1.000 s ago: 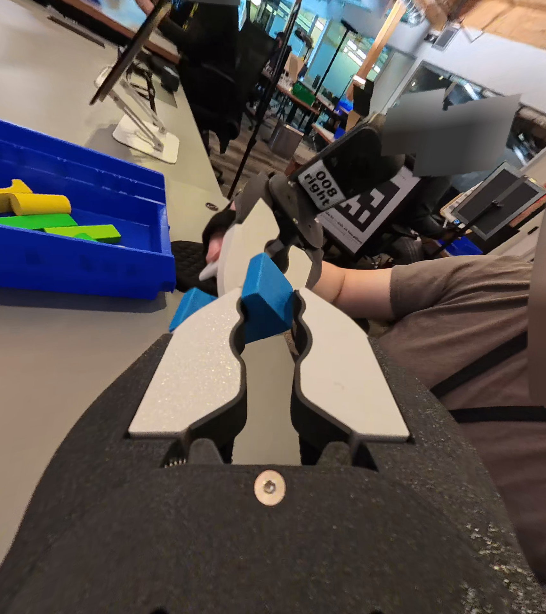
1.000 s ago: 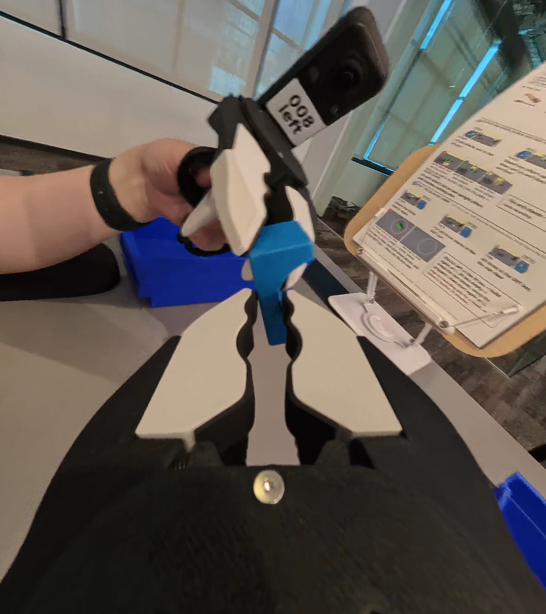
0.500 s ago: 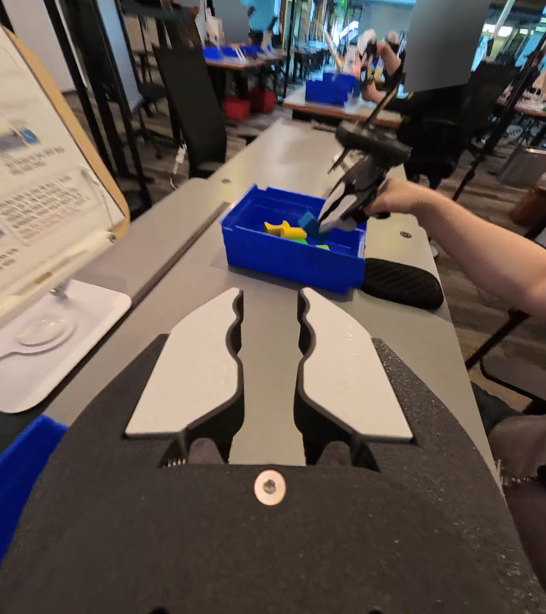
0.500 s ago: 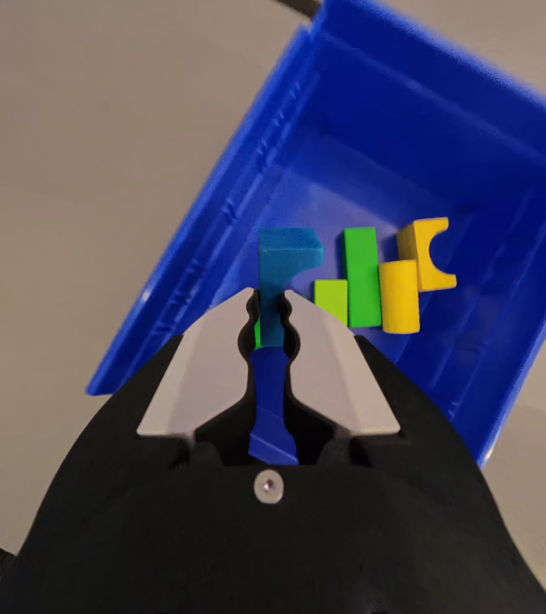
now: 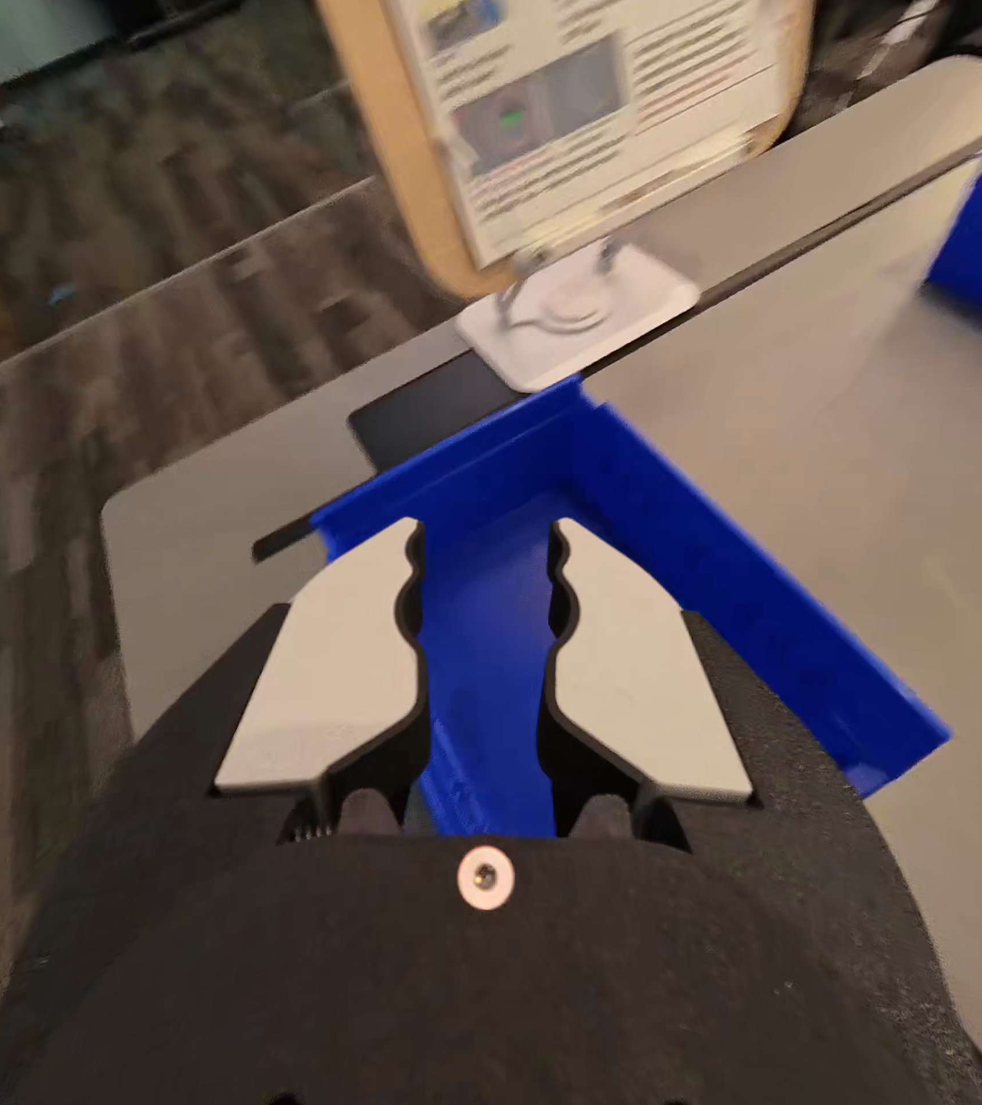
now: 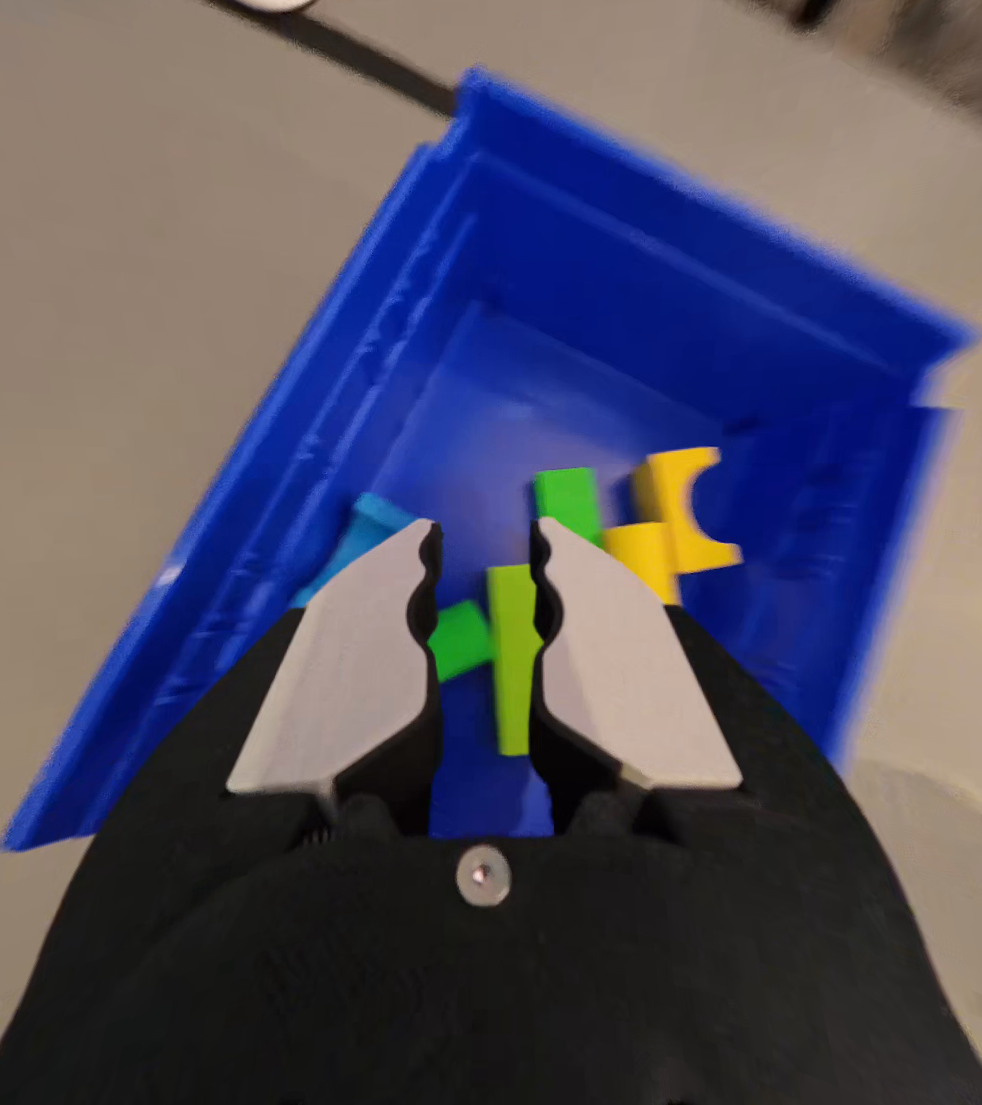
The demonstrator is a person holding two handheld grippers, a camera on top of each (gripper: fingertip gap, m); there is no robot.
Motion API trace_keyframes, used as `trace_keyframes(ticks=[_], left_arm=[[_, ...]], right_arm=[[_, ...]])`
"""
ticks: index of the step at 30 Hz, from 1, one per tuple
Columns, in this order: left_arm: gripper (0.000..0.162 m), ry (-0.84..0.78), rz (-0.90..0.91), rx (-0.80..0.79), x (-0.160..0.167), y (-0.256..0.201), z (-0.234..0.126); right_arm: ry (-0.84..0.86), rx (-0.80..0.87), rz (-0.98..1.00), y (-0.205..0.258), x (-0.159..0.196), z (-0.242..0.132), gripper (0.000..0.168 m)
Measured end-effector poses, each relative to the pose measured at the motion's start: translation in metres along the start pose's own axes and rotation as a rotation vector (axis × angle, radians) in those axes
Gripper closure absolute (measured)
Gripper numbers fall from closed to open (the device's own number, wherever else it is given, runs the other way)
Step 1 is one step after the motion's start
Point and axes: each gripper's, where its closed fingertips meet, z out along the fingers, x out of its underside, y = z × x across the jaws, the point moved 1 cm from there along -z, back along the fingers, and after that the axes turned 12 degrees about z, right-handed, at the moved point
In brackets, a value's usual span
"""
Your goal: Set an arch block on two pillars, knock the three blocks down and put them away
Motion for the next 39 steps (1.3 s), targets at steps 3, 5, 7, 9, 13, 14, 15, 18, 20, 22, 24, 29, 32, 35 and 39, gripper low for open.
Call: trace_keyframes(ticks=[3, 5, 7, 9, 13, 14, 15, 18, 20, 22, 24, 29, 32, 35, 39], left_arm=[[0.117, 0.115, -0.121, 0.007, 0.041, 0.014, -0.009], [0.114, 0.211, -0.192, 0.022, 0.068, 0.019, -0.008], [0.114, 0.332, -0.23, -0.006, 0.097, 0.027, -0.003], [0.115, 0.411, -0.274, -0.01, 0.118, 0.03, 0.005], [0.117, 0.474, -0.39, 0.143, 0.136, 0.012, 0.025], [0.119, 0.504, -0.414, 0.152, 0.141, 0.009, 0.029], [0.123, 0.532, -0.429, 0.174, 0.147, 0.006, 0.033], [0.141, 0.624, -0.484, 0.229, 0.163, -0.005, 0.043], [0.143, 0.68, -0.55, 0.283, 0.17, -0.016, 0.047], [0.149, 0.737, -0.57, 0.293, 0.179, -0.02, 0.05], [0.15, 0.745, -0.563, 0.287, 0.179, -0.02, 0.051], [0.155, 0.818, -0.422, 0.274, 0.177, -0.027, 0.052], [0.152, 0.806, -0.388, 0.352, 0.161, -0.048, 0.062], [0.148, 0.779, -0.361, 0.437, 0.14, -0.075, 0.078], [0.151, 0.788, -0.322, 0.459, 0.114, -0.107, 0.099]], right_arm=[[-0.037, 0.251, -0.006, -0.055, -0.004, -0.024, 0.129], [0.037, 0.36, 0.03, -0.088, 0.009, -0.03, 0.123], [0.144, 0.37, 0.098, -0.106, 0.028, -0.026, 0.122], [0.255, 0.327, 0.161, -0.111, 0.047, -0.016, 0.122], [0.453, 0.333, 0.214, -0.122, 0.079, -0.004, 0.122], [0.492, 0.317, 0.231, -0.121, 0.085, -0.001, 0.123], [0.524, 0.299, 0.245, -0.119, 0.09, 0.002, 0.129], [0.56, 0.288, 0.261, -0.118, 0.091, 0.005, 0.136], [0.583, 0.287, 0.265, -0.118, 0.092, 0.004, 0.137], [0.592, 0.261, 0.279, -0.116, 0.092, 0.004, 0.141], [0.581, 0.176, 0.349, -0.109, 0.091, 0.006, 0.151], [0.539, 0.079, 0.404, -0.093, 0.086, 0.011, 0.16], [0.555, 0.041, 0.374, -0.071, 0.081, 0.016, 0.16], [0.58, 0.043, 0.31, -0.044, 0.075, 0.023, 0.159], [0.592, -0.001, 0.27, 0.004, 0.064, 0.033, 0.158]])
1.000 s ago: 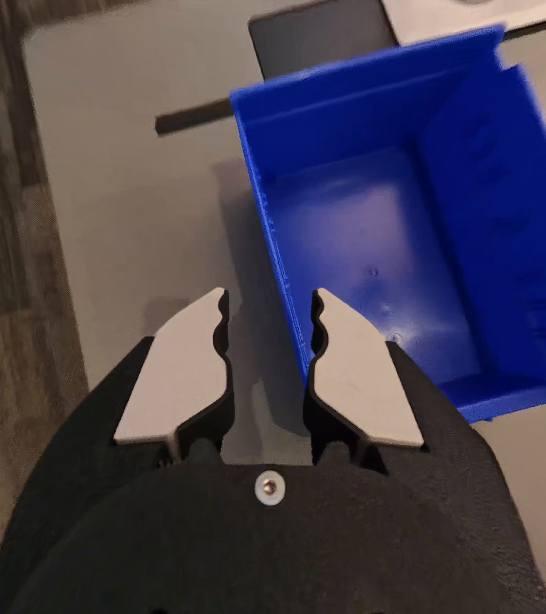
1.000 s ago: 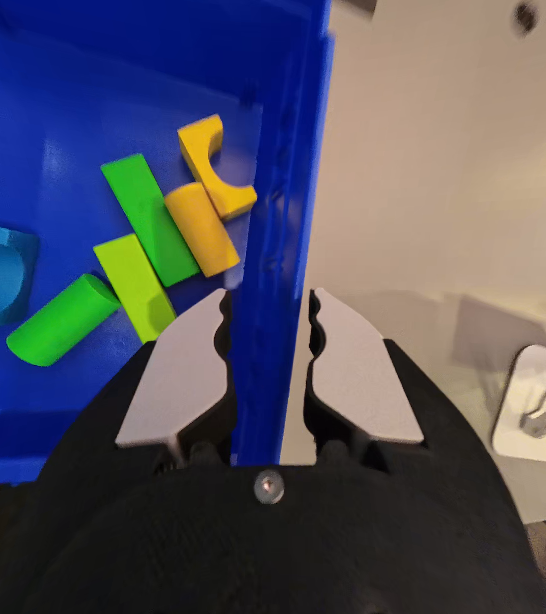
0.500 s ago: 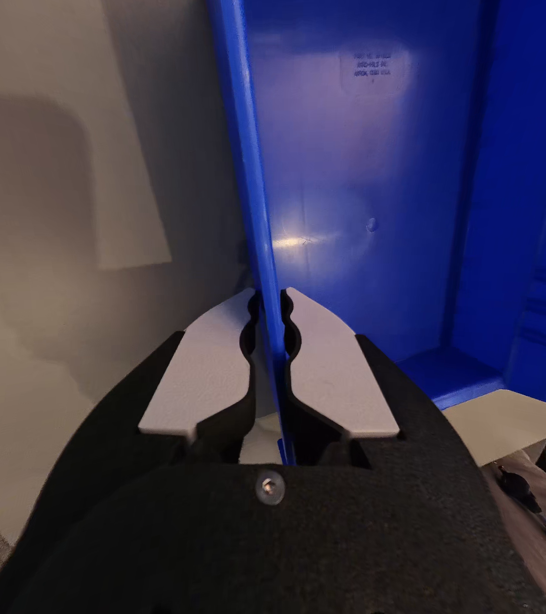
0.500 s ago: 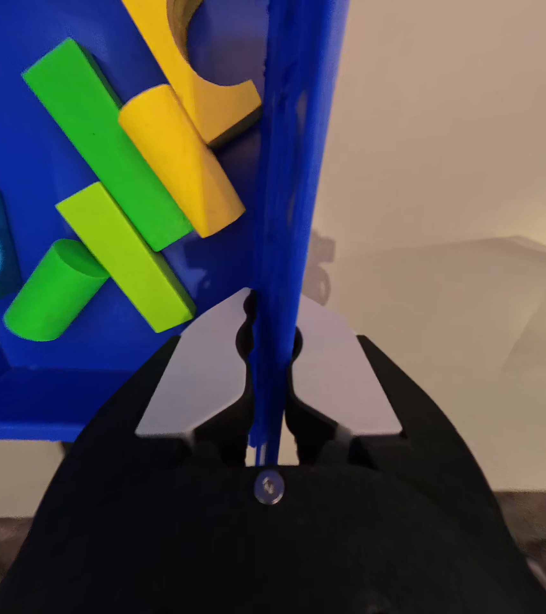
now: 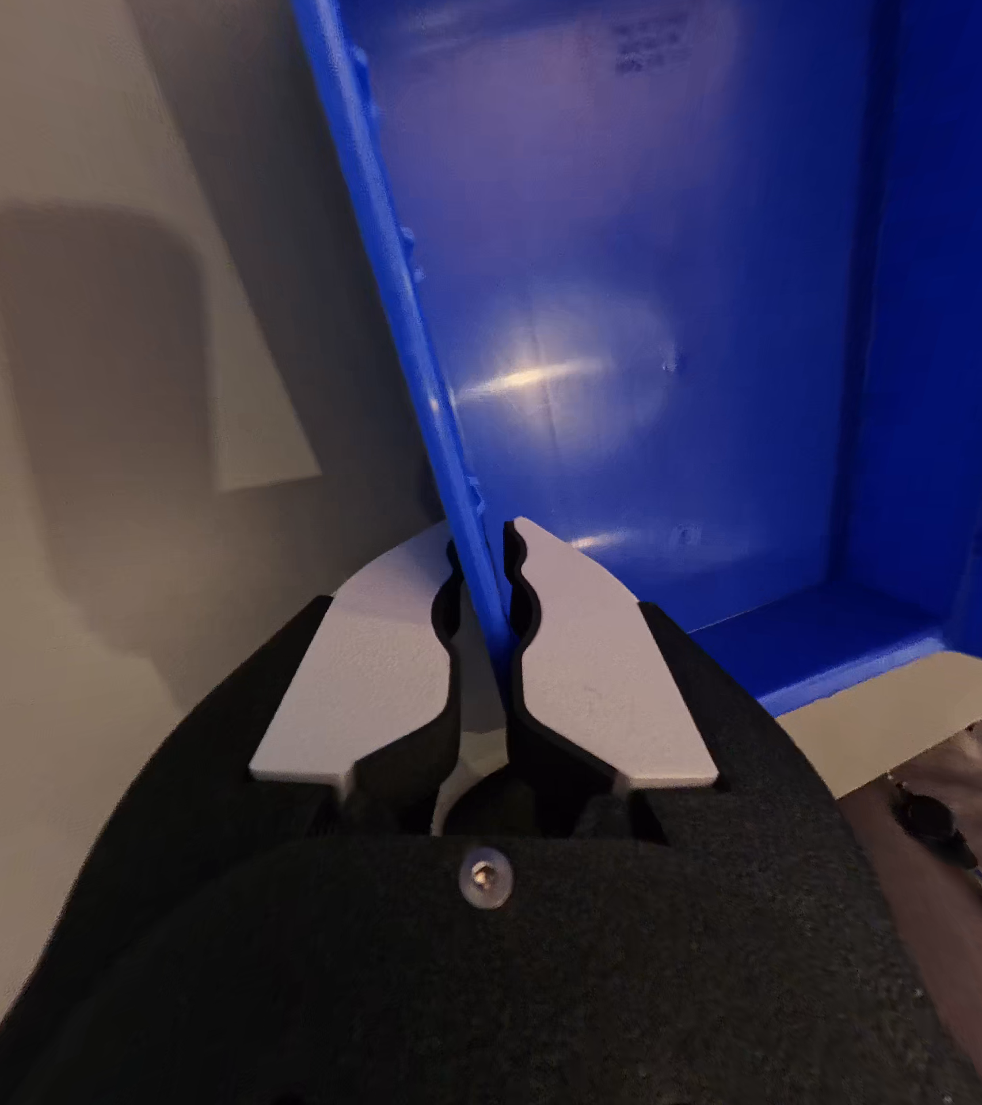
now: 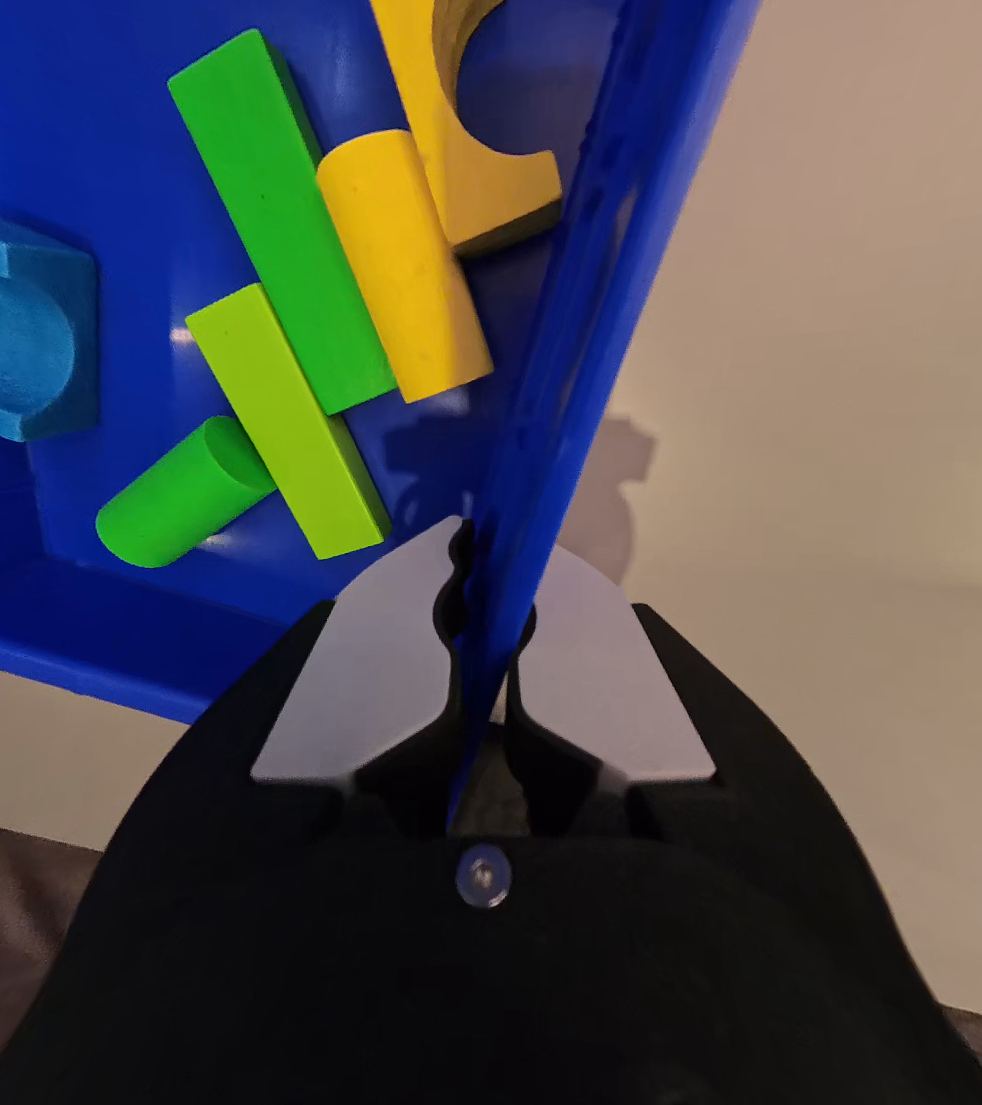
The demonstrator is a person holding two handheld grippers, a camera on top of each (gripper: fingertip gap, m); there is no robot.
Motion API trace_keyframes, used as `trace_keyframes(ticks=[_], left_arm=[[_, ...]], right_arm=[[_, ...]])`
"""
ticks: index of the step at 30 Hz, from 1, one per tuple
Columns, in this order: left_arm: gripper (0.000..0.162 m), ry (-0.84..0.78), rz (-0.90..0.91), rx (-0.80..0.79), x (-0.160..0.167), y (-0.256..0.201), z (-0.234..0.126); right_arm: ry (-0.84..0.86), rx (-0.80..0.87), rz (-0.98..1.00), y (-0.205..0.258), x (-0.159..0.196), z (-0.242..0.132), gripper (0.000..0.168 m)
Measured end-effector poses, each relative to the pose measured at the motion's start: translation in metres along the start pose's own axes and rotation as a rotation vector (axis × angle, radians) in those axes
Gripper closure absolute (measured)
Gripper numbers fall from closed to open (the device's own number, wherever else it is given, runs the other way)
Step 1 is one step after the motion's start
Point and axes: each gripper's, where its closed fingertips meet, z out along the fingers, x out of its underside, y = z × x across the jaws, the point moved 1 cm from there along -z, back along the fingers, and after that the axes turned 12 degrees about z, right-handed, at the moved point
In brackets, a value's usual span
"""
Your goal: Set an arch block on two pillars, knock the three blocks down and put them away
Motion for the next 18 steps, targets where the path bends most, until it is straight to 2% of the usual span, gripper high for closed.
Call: trace_keyframes(ticks=[6, 10, 14, 16, 18], left_arm=[[0.156, 0.027, 0.026, -0.069, -0.024, -0.031, 0.015], [0.15, 0.093, 0.069, -0.101, -0.021, -0.043, 0.019], [0.139, 0.106, 0.093, 0.014, -0.021, -0.07, 0.023], [0.13, 0.114, 0.134, 0.017, -0.024, -0.082, 0.026], [0.128, 0.118, 0.153, -0.007, -0.026, -0.086, 0.027]], right_arm=[[0.141, -0.016, -0.087, 0.054, 0.019, 0.004, 0.157], [0.169, 0.046, -0.122, 0.054, 0.013, 0.005, 0.152], [0.134, 0.02, -0.038, 0.054, -0.01, 0.008, 0.151], [0.185, 0.022, -0.006, 0.052, -0.012, 0.014, 0.151], [0.236, 0.051, 0.007, 0.047, -0.012, 0.021, 0.152]])
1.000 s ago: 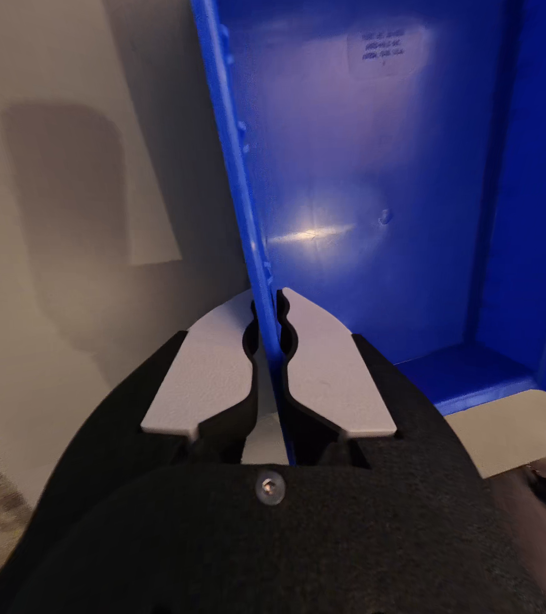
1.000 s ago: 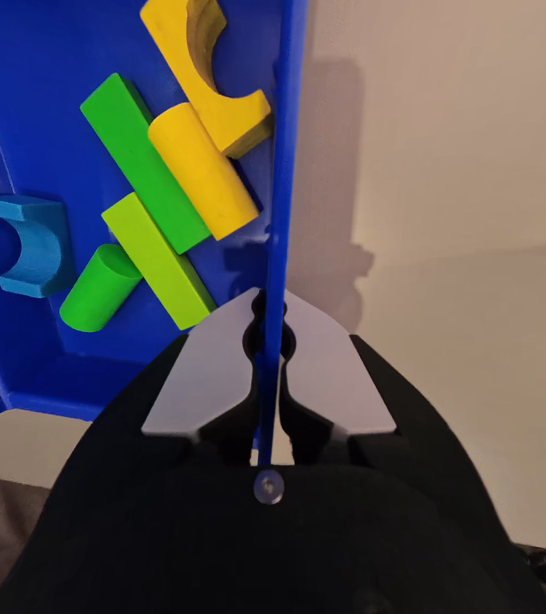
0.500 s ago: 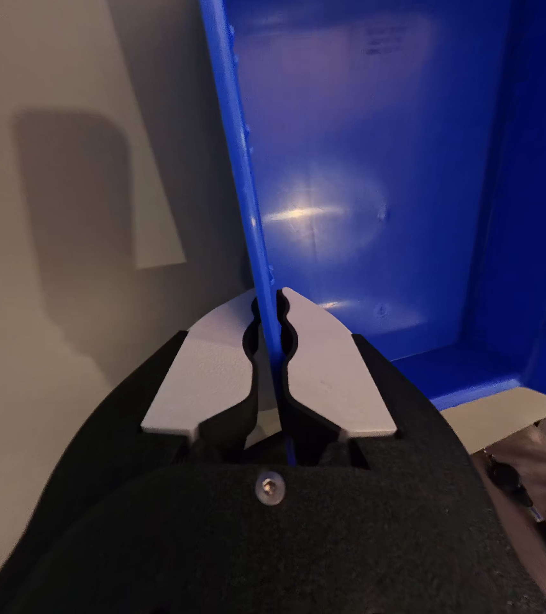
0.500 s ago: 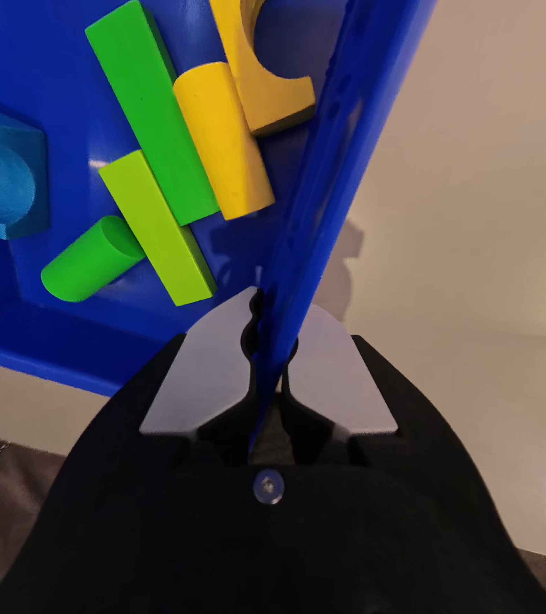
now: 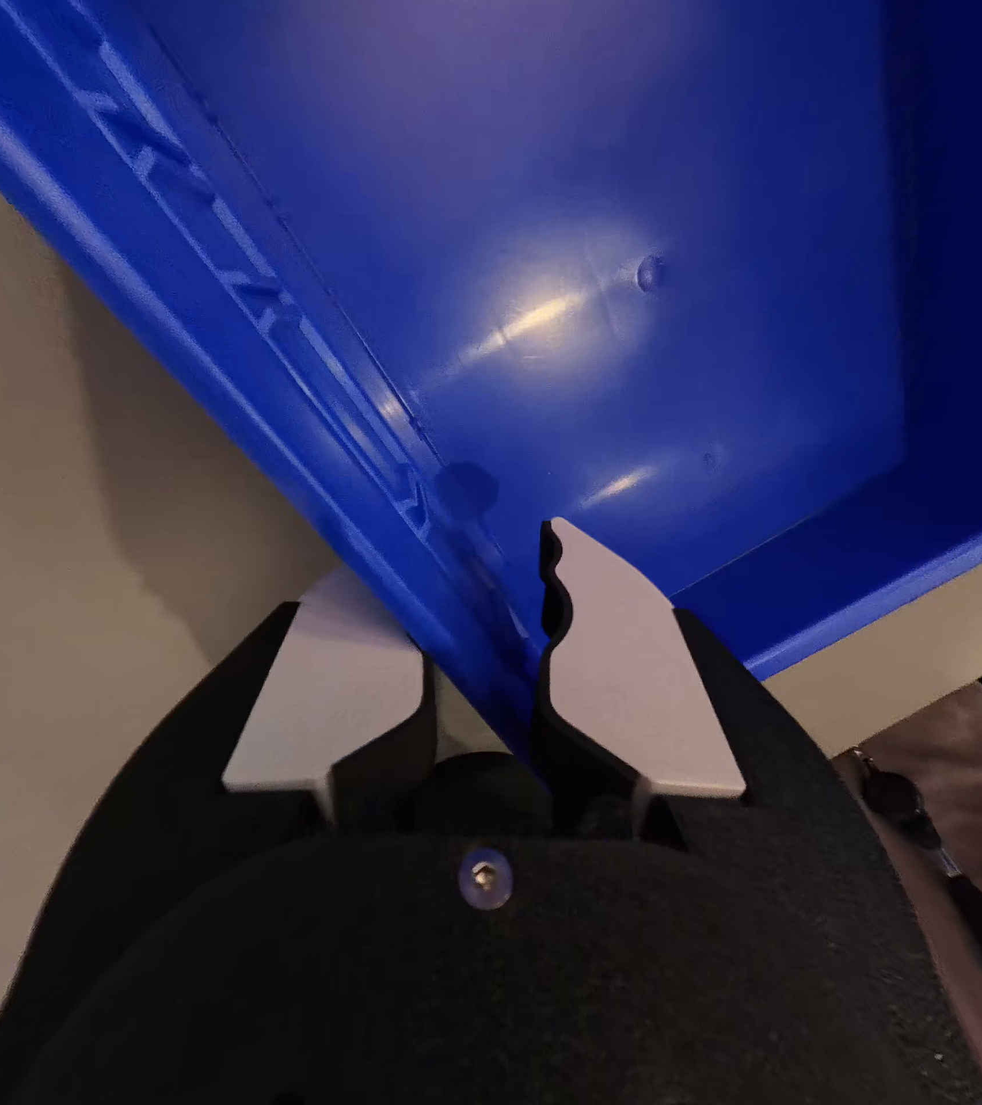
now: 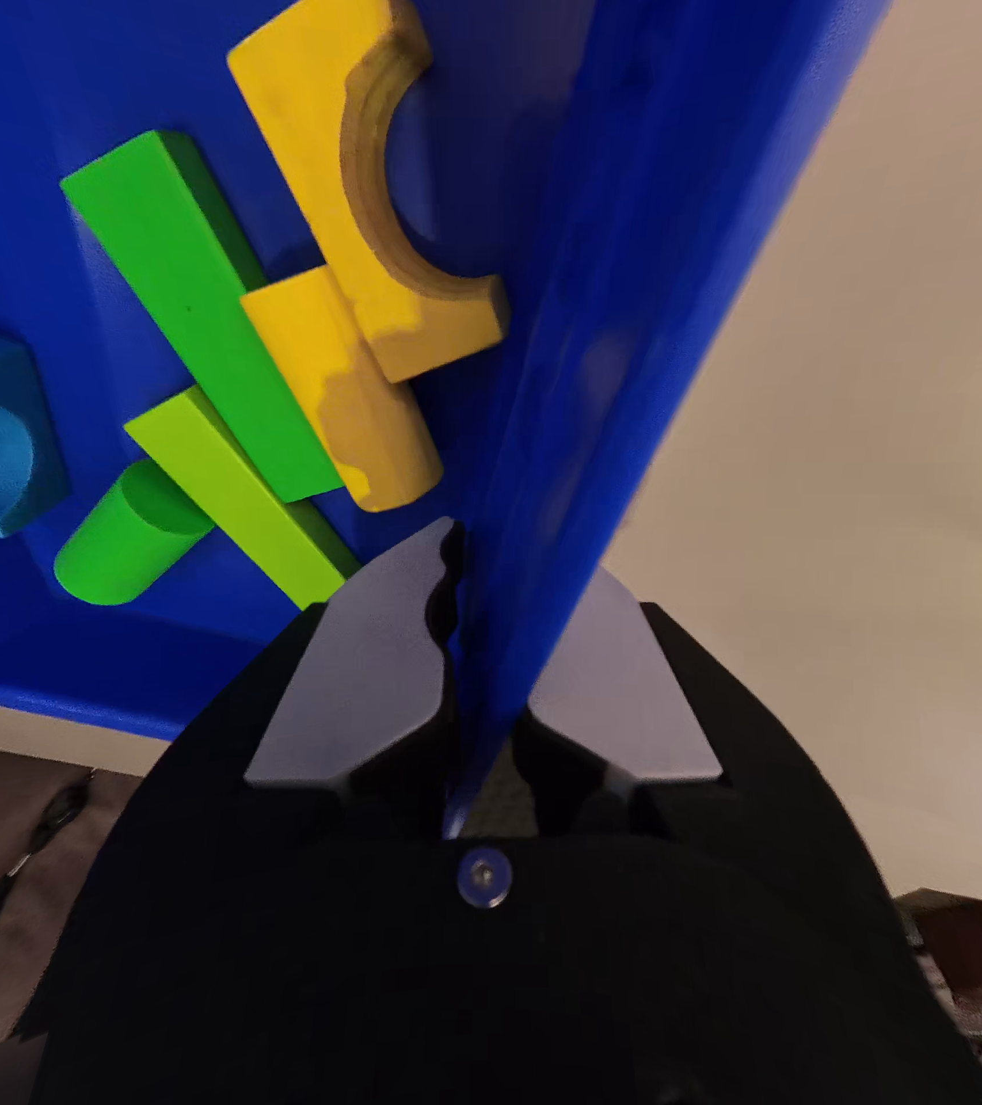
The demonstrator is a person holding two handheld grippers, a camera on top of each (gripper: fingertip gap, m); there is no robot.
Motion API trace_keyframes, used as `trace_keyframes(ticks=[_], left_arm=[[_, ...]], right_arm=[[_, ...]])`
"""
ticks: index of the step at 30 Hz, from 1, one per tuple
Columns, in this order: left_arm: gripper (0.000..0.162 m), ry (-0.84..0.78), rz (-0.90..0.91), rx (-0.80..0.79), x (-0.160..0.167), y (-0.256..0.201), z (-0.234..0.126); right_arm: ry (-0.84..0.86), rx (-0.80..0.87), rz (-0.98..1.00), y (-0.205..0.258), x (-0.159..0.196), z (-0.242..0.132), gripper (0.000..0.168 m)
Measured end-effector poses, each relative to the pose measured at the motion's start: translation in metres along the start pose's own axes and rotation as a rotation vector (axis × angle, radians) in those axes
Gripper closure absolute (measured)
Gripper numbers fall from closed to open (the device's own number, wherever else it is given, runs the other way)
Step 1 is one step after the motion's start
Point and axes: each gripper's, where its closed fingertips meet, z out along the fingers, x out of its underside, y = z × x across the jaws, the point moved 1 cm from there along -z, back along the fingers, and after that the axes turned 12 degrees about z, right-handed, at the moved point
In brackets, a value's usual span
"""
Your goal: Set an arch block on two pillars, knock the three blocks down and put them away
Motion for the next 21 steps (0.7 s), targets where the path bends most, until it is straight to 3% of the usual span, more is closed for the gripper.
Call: trace_keyframes(ticks=[2, 7, 10, 13, 17, 21], left_arm=[[0.125, -0.016, 0.009, 0.033, -0.003, -0.004, 0.0], [0.113, -0.114, 0.014, 0.25, -0.008, -0.008, -0.008], [0.124, -0.221, -0.053, 0.404, -0.01, -0.002, -0.026], [0.133, -0.432, -0.046, 0.513, -0.014, 0.009, -0.06], [0.139, -0.688, -0.12, 0.462, 0.0, 0.047, -0.114], [0.136, -0.889, -0.192, 0.267, 0.038, 0.089, -0.166]], right_arm=[[0.035, -0.038, 0.021, 0.0, -0.002, 0.005, 0.161], [0.055, -0.073, 0.03, -0.007, -0.003, 0.005, 0.162], [0.054, -0.083, 0.035, -0.013, -0.003, 0.004, 0.162], [0.056, -0.082, 0.036, -0.023, 0.0, 0.003, 0.162], [0.066, -0.067, 0.058, -0.042, 0.008, -0.006, 0.162], [0.061, 0.007, 0.084, -0.06, 0.014, -0.038, 0.162]])
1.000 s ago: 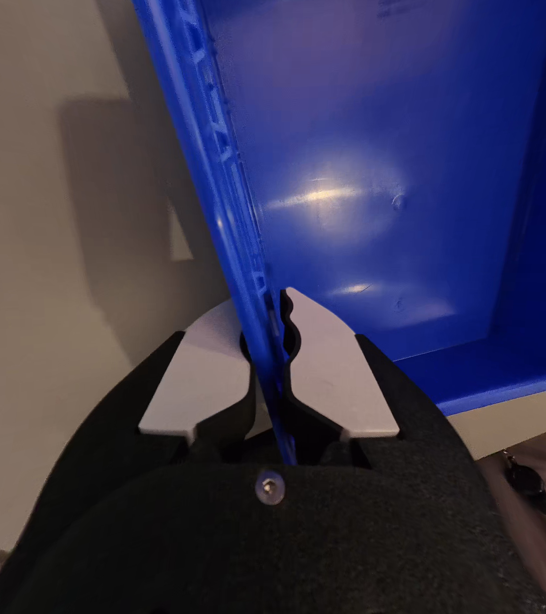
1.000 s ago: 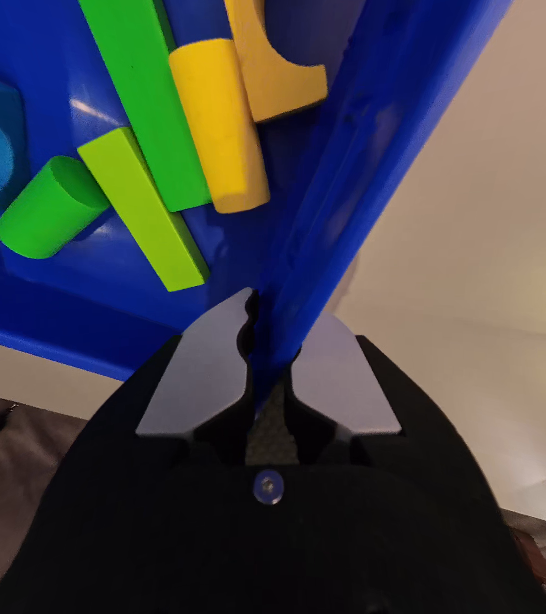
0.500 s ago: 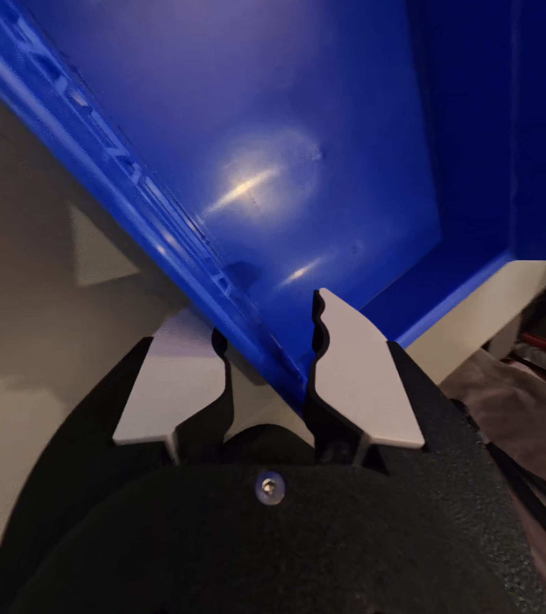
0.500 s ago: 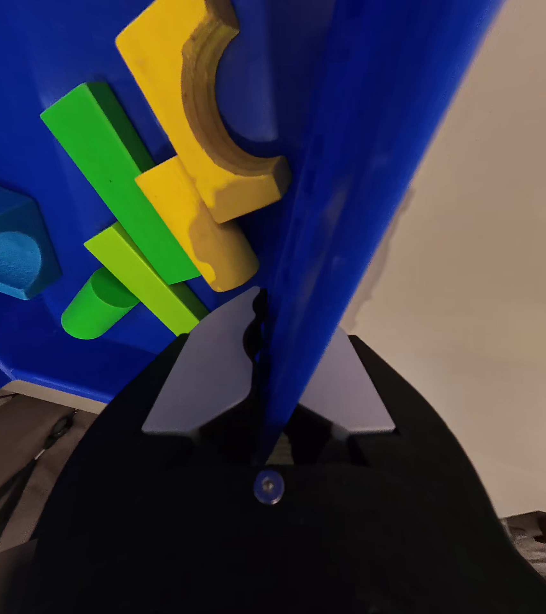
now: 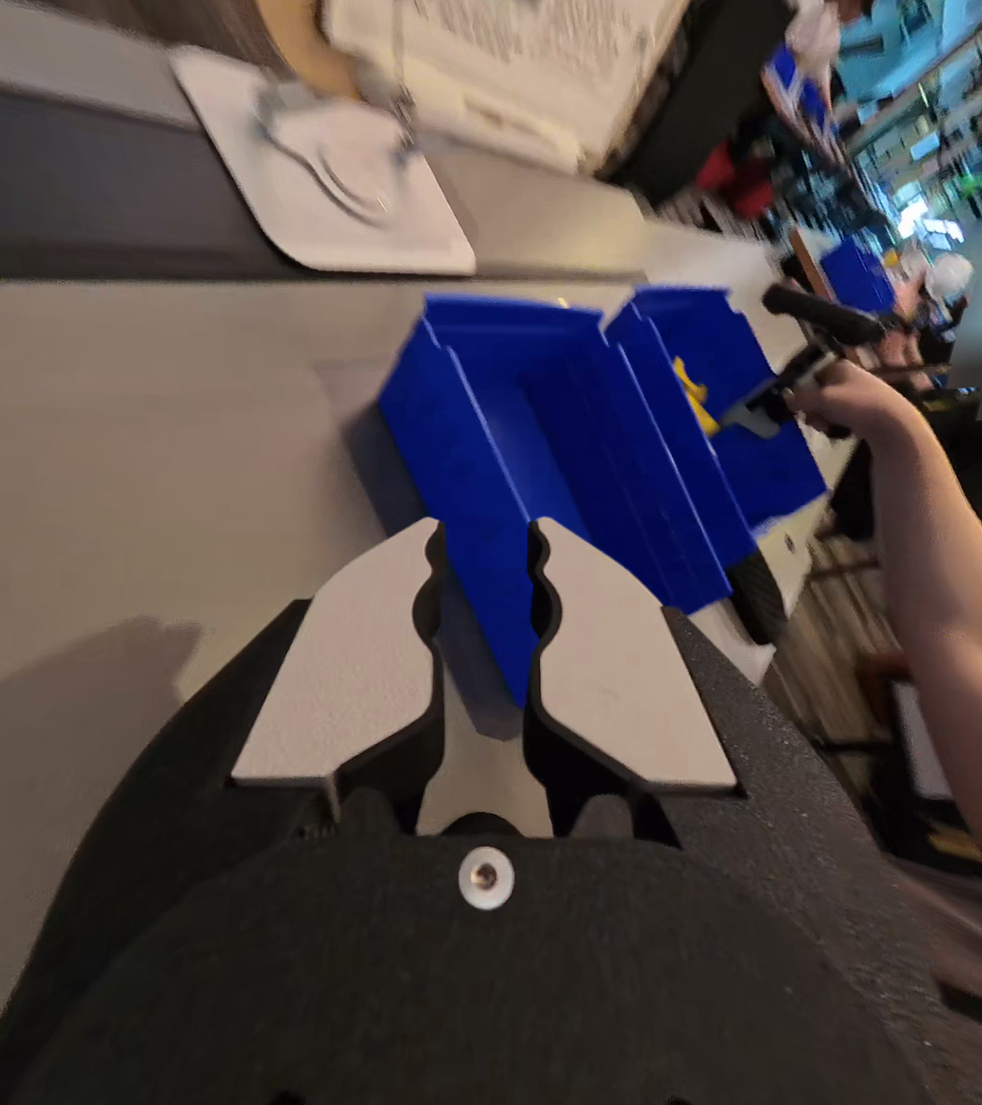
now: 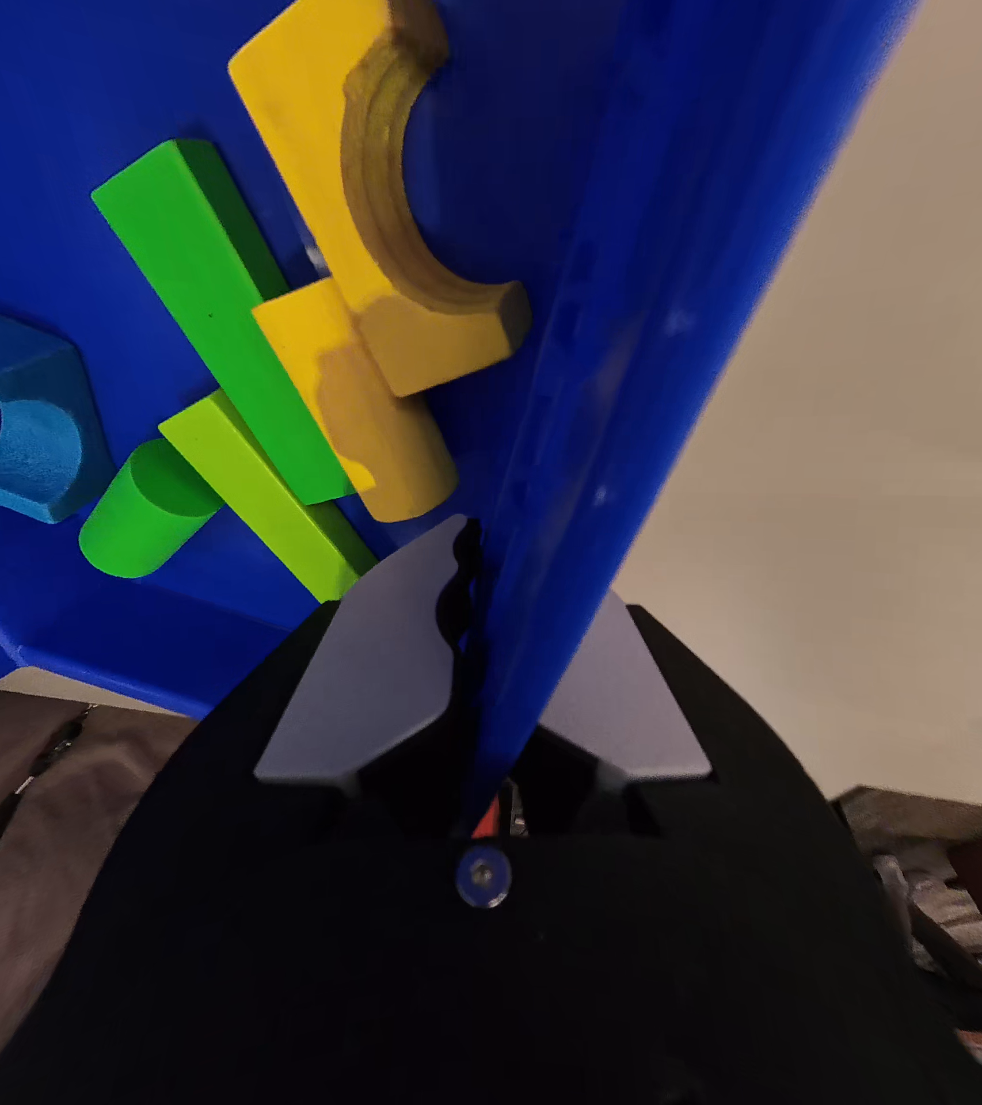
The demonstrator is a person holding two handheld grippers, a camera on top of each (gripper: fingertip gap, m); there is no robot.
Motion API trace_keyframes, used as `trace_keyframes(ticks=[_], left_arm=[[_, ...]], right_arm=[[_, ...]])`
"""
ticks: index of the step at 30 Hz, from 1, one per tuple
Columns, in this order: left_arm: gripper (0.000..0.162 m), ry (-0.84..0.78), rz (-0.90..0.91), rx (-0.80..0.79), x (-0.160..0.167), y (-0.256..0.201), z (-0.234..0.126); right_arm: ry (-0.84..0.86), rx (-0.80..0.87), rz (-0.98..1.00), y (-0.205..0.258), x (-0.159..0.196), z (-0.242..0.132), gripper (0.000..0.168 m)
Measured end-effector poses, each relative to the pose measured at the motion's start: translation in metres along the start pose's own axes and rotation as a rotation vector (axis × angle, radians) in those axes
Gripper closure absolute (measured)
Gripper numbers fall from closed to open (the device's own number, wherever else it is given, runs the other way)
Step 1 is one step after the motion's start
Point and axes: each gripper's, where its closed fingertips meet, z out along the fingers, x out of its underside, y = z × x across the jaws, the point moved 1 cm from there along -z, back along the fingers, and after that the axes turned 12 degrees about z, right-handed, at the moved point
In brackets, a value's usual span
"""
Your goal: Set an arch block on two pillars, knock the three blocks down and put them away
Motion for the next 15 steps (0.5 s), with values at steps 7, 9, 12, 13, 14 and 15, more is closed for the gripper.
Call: trace_keyframes(ticks=[7, 9, 12, 13, 14, 15], left_arm=[[0.129, -0.335, 0.047, -0.334, -0.002, 0.036, -0.141], [0.127, -0.412, 0.063, -0.416, 0.007, 0.041, -0.177], [0.114, -0.486, 0.052, -0.489, 0.024, 0.047, -0.217], [0.11, -0.508, 0.04, -0.515, 0.03, 0.05, -0.228], [0.11, -0.525, 0.028, -0.534, 0.035, 0.051, -0.238], [0.109, -0.541, 0.015, -0.549, 0.04, 0.051, -0.246]], right_arm=[[-0.092, 0.034, -0.045, 0.036, -0.006, -0.094, 0.162], [-0.109, 0.043, -0.095, 0.069, -0.011, -0.117, 0.162], [-0.129, 0.069, -0.206, 0.136, -0.022, -0.139, 0.162], [-0.131, 0.076, -0.254, 0.164, -0.026, -0.142, 0.162], [-0.13, 0.077, -0.306, 0.193, -0.029, -0.144, 0.162], [-0.122, 0.073, -0.357, 0.223, -0.031, -0.143, 0.162]])
